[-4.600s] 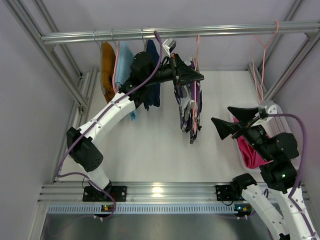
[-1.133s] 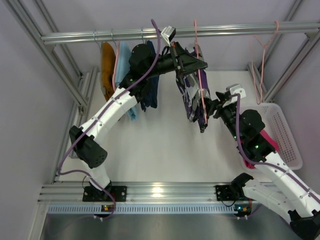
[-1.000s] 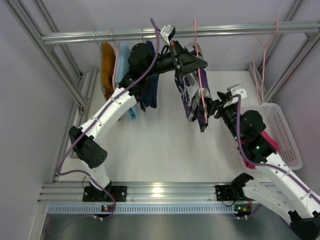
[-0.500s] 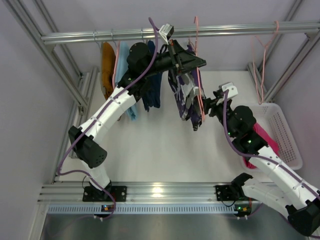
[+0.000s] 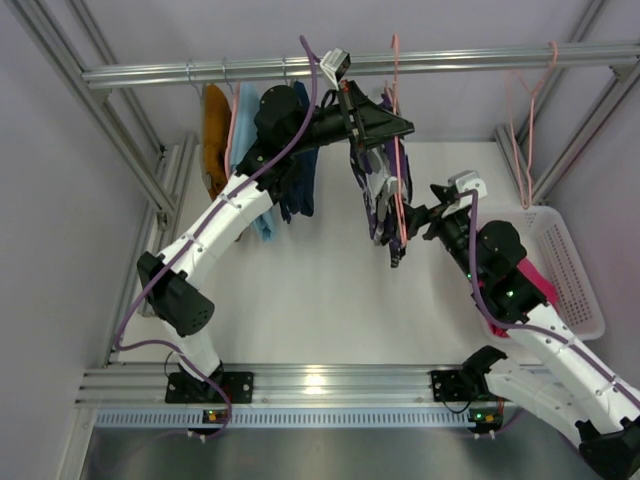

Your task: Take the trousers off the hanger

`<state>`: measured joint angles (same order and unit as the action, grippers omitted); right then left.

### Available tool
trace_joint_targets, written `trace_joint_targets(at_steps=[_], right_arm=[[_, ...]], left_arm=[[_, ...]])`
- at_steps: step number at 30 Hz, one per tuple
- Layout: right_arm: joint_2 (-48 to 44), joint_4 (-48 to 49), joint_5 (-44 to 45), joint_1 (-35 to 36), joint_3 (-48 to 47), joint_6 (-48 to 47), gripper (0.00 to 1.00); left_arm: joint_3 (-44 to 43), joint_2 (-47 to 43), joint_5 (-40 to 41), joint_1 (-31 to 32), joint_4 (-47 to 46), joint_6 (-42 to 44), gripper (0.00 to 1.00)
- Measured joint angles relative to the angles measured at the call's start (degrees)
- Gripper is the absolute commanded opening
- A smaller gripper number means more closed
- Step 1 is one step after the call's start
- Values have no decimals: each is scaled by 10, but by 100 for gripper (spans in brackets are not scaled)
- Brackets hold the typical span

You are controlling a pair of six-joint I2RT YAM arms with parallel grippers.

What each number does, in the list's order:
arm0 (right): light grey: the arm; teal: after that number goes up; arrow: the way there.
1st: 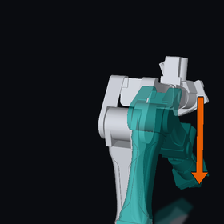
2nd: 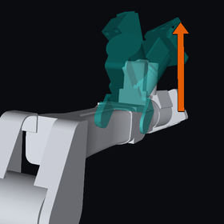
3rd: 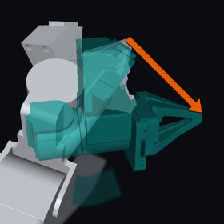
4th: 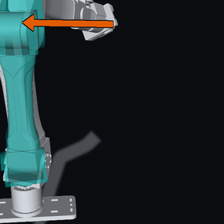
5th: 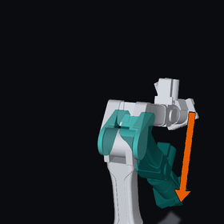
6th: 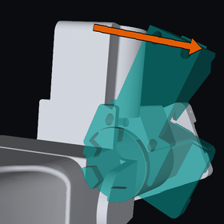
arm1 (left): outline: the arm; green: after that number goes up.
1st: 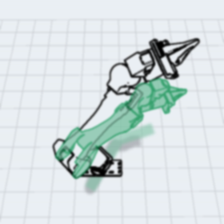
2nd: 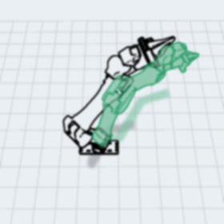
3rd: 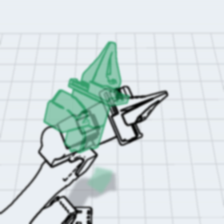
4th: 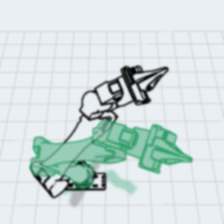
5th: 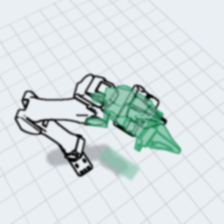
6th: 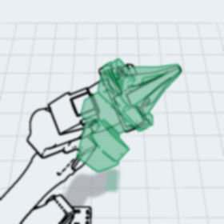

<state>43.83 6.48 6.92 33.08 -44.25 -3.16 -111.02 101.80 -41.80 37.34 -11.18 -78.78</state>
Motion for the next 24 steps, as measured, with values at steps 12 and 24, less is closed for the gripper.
trace_joint_targets(at_steps=[12, 24], right_arm=[[28, 13, -5, 0, -1, 13, 79], [27, 39, -5, 0, -1, 37, 83]], left_arm=[[0, 0, 1, 0, 0, 0, 0], [0, 0, 3, 2, 0, -4, 0]])
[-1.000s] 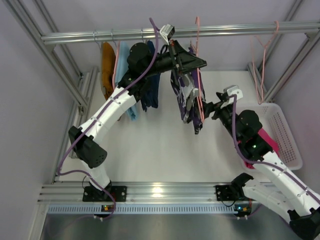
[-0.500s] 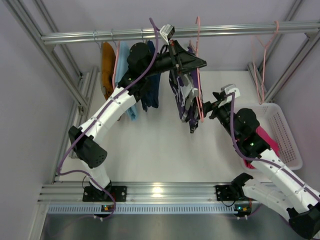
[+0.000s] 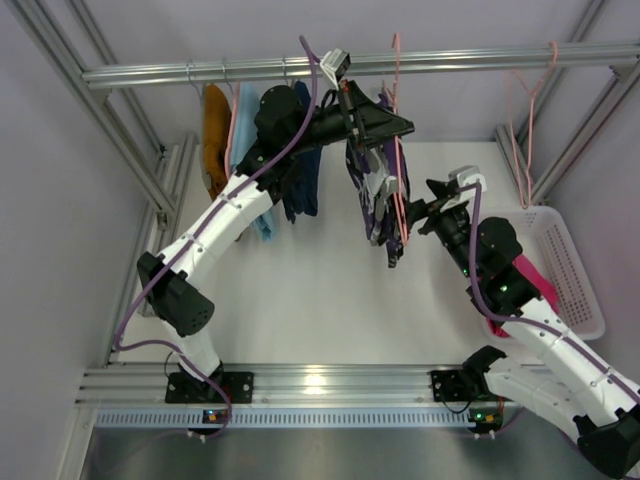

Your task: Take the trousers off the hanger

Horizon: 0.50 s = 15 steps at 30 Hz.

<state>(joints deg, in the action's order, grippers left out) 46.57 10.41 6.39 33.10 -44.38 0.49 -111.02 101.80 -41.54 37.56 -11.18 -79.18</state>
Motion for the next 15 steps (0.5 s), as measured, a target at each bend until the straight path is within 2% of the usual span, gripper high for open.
trace_joint_targets(at_steps=[3, 10, 15], right_arm=[[4, 15, 3, 0, -1, 2, 83], [27, 39, 28, 0, -9, -8, 73], [36, 60, 40, 0, -9, -29, 74]], left_arm=[[0, 0, 0, 2, 0, -1, 0], [0, 0, 11, 5, -2, 0, 0], [0, 0, 21, 10, -9, 0, 0]])
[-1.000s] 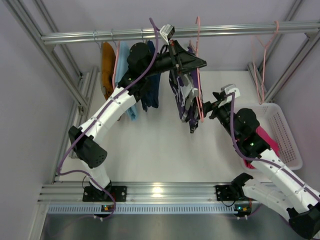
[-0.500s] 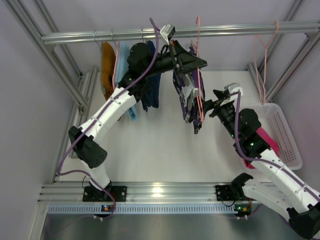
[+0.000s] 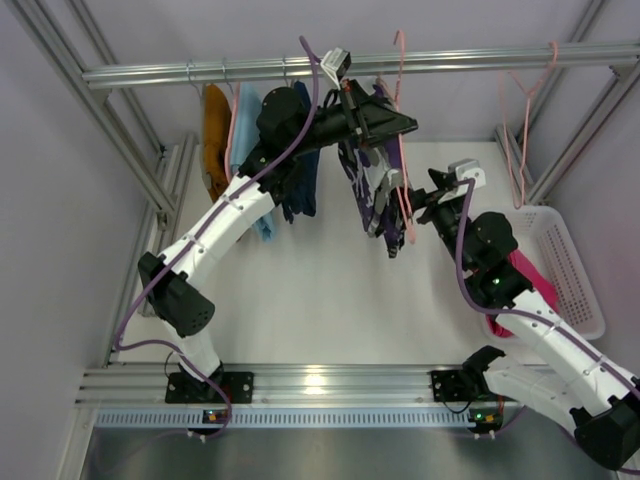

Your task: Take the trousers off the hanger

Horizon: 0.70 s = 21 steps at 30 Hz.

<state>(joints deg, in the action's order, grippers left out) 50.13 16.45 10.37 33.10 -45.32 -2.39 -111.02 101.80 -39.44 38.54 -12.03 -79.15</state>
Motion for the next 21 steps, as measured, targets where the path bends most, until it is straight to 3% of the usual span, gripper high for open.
trace_joint_targets(at_steps=[4, 12, 14, 19, 21], right_arm=[[3, 24, 1, 0, 0, -6, 81], [7, 72, -9, 0, 1, -14, 80], [7, 85, -15, 0, 7, -18, 74], [12, 102, -31, 0, 18, -32, 51], [14, 103, -35, 0, 18, -39, 32]], left_arm=[[0, 0, 4, 8, -9, 0, 0], [2, 0, 3, 17, -22, -8, 0], [2, 0, 3, 17, -24, -12, 0], [2, 0, 3, 19, -25, -17, 0], [2, 0, 3, 20, -26, -17, 0]])
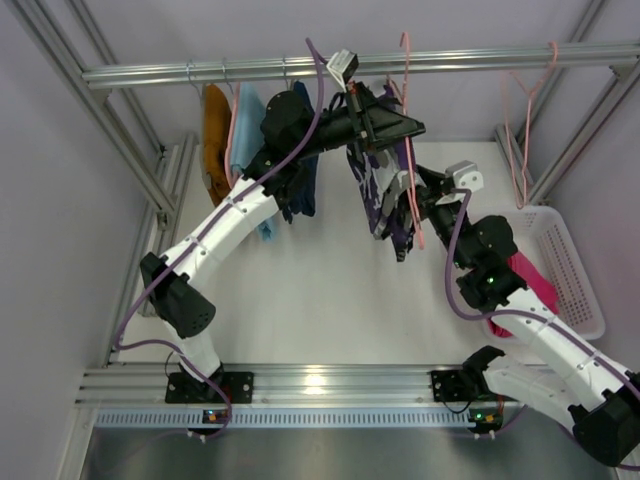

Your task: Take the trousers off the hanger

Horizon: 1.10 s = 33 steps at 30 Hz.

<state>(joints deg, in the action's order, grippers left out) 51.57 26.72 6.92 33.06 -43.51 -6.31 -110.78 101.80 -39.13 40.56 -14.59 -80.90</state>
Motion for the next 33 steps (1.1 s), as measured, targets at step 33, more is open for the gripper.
trace_joint_targets(at_steps=[33], right_arm=[[-66, -297, -18, -17, -266, 0, 0]], left_arm=[[206, -90, -49, -18, -27, 127, 0]])
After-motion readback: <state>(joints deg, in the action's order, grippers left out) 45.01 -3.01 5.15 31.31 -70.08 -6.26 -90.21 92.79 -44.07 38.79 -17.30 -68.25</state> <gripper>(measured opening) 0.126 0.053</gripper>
